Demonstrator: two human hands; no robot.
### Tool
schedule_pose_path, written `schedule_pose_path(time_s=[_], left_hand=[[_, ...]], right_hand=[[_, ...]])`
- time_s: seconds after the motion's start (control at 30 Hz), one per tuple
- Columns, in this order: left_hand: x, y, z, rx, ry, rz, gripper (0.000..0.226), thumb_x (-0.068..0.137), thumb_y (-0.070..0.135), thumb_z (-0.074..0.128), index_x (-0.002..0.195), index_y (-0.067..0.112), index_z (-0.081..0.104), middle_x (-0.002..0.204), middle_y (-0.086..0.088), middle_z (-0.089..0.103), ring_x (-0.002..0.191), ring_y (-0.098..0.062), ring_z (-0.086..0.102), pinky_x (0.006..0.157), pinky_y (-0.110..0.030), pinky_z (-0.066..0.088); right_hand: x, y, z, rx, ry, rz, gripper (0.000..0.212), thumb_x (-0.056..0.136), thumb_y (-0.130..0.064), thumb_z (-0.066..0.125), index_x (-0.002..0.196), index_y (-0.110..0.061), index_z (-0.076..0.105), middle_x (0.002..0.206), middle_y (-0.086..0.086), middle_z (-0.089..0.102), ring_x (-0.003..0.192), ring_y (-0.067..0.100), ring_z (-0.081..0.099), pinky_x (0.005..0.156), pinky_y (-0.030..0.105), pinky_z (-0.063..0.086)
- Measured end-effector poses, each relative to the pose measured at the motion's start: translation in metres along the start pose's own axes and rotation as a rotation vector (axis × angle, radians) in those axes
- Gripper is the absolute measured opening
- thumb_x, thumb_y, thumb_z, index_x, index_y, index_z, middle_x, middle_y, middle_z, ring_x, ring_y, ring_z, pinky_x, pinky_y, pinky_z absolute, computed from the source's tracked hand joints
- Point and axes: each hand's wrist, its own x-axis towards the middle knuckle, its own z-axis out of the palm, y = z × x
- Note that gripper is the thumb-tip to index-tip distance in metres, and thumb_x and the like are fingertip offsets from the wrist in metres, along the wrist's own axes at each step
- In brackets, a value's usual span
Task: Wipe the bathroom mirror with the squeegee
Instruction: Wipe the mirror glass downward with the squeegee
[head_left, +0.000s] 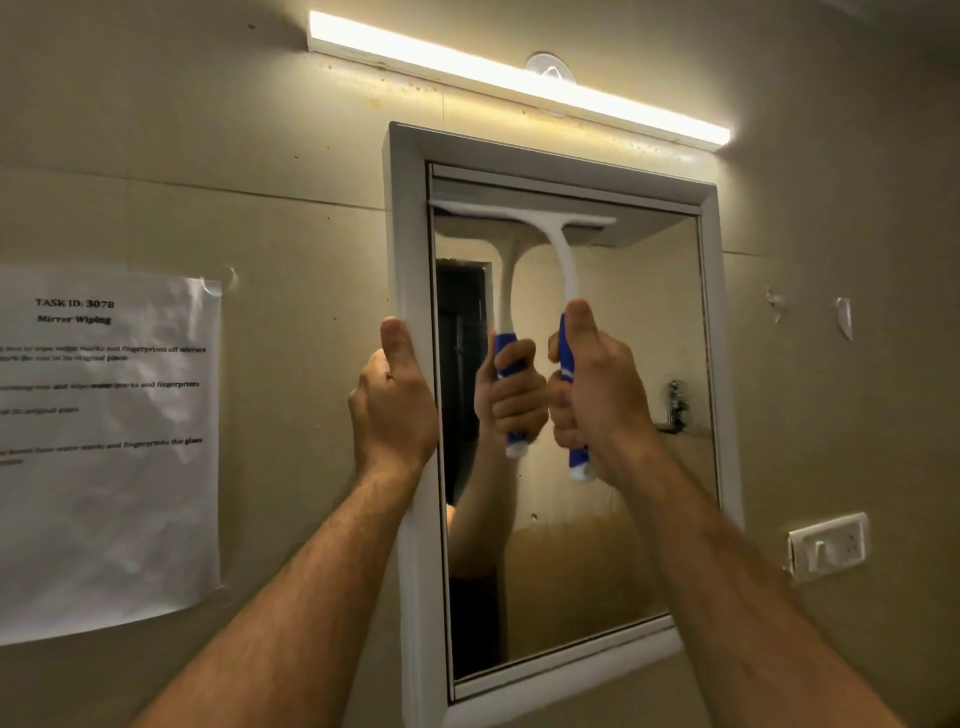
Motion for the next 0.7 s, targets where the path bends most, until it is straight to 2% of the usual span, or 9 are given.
schedule_pose_path(time_s=[0.13, 0.27, 0.4, 0.43, 0.5, 0.53, 0.57, 0.63, 0.7], left_hand=[[0.000, 0.001, 0.000, 0.004, 0.038, 0.035, 0.065, 0.096, 0.058, 0.013, 0.086, 0.010, 0.056, 0.063, -0.001, 0.048, 0.054, -0.010, 0.047, 0.047, -0.022, 0.034], [-0.011, -0.007, -0.006, 0.061, 0.071, 0.043, 0.056, 0.100, 0.050, 0.015, 0.088, 0.013, 0.055, 0.064, 0.004, 0.048, 0.055, 0.000, 0.041, 0.042, -0.007, 0.032], [-0.021, -0.012, -0.009, 0.044, 0.029, 0.018, 0.058, 0.100, 0.048, 0.012, 0.125, 0.017, 0.054, 0.068, 0.011, 0.048, 0.060, 0.005, 0.043, 0.041, 0.000, 0.032], [-0.021, -0.012, -0.010, 0.029, 0.024, 0.022, 0.060, 0.100, 0.049, 0.011, 0.130, 0.015, 0.051, 0.073, 0.007, 0.054, 0.065, 0.002, 0.049, 0.045, 0.001, 0.032], [-0.021, -0.012, -0.009, -0.007, 0.031, 0.027, 0.062, 0.099, 0.051, 0.011, 0.136, 0.015, 0.046, 0.102, -0.004, 0.065, 0.094, -0.012, 0.061, 0.068, -0.007, 0.038], [-0.021, -0.011, -0.009, -0.013, 0.029, 0.025, 0.061, 0.099, 0.050, 0.011, 0.139, 0.016, 0.042, 0.118, -0.007, 0.062, 0.109, -0.017, 0.057, 0.078, -0.015, 0.036], [-0.022, -0.010, -0.008, -0.010, 0.024, 0.027, 0.060, 0.100, 0.049, 0.011, 0.141, 0.017, 0.041, 0.126, -0.005, 0.058, 0.113, -0.014, 0.053, 0.082, -0.018, 0.033], [-0.021, -0.008, -0.007, 0.006, 0.010, 0.041, 0.059, 0.101, 0.047, 0.012, 0.139, 0.015, 0.042, 0.112, 0.006, 0.058, 0.090, 0.003, 0.050, 0.075, -0.007, 0.032], [-0.022, -0.008, -0.007, 0.012, 0.002, 0.047, 0.057, 0.102, 0.045, 0.013, 0.136, 0.012, 0.045, 0.083, 0.021, 0.046, 0.066, 0.015, 0.033, 0.052, 0.009, 0.027]], right_hand=[[-0.037, 0.053, -0.011, 0.002, -0.014, 0.021, 0.043, 0.095, -0.051, 0.035, 0.071, -0.021, 0.054, 0.045, -0.003, 0.043, 0.035, 0.006, 0.036, 0.036, 0.016, 0.032], [-0.081, 0.102, -0.016, -0.001, 0.017, 0.078, 0.055, 0.089, -0.059, 0.037, 0.074, -0.009, 0.052, 0.054, 0.002, 0.041, 0.039, 0.007, 0.034, 0.038, 0.019, 0.030], [-0.080, 0.089, -0.022, -0.012, 0.007, 0.093, 0.050, 0.087, -0.056, 0.038, 0.077, -0.008, 0.051, 0.056, 0.004, 0.040, 0.039, 0.008, 0.033, 0.038, 0.021, 0.028], [-0.071, 0.079, -0.023, -0.038, -0.001, 0.093, 0.046, 0.088, -0.054, 0.038, 0.078, -0.010, 0.051, 0.055, 0.001, 0.041, 0.038, 0.007, 0.034, 0.037, 0.020, 0.029], [-0.055, 0.064, -0.024, -0.080, -0.014, 0.111, 0.044, 0.092, -0.054, 0.036, 0.080, -0.014, 0.052, 0.052, -0.003, 0.042, 0.037, 0.007, 0.035, 0.037, 0.020, 0.031], [-0.051, 0.060, -0.024, -0.082, -0.014, 0.122, 0.045, 0.093, -0.055, 0.035, 0.081, -0.015, 0.052, 0.051, -0.003, 0.042, 0.037, 0.007, 0.035, 0.038, 0.021, 0.031], [-0.051, 0.059, -0.023, -0.075, -0.018, 0.135, 0.045, 0.093, -0.056, 0.035, 0.081, -0.015, 0.051, 0.051, -0.003, 0.041, 0.038, 0.008, 0.035, 0.038, 0.021, 0.031], [-0.061, 0.063, -0.023, -0.050, -0.031, 0.171, 0.045, 0.092, -0.056, 0.035, 0.079, -0.016, 0.051, 0.051, -0.002, 0.041, 0.038, 0.009, 0.033, 0.038, 0.021, 0.029], [-0.081, 0.076, -0.025, -0.029, -0.023, 0.199, 0.047, 0.087, -0.058, 0.035, 0.079, -0.015, 0.051, 0.051, -0.002, 0.040, 0.039, 0.010, 0.032, 0.039, 0.023, 0.028]])
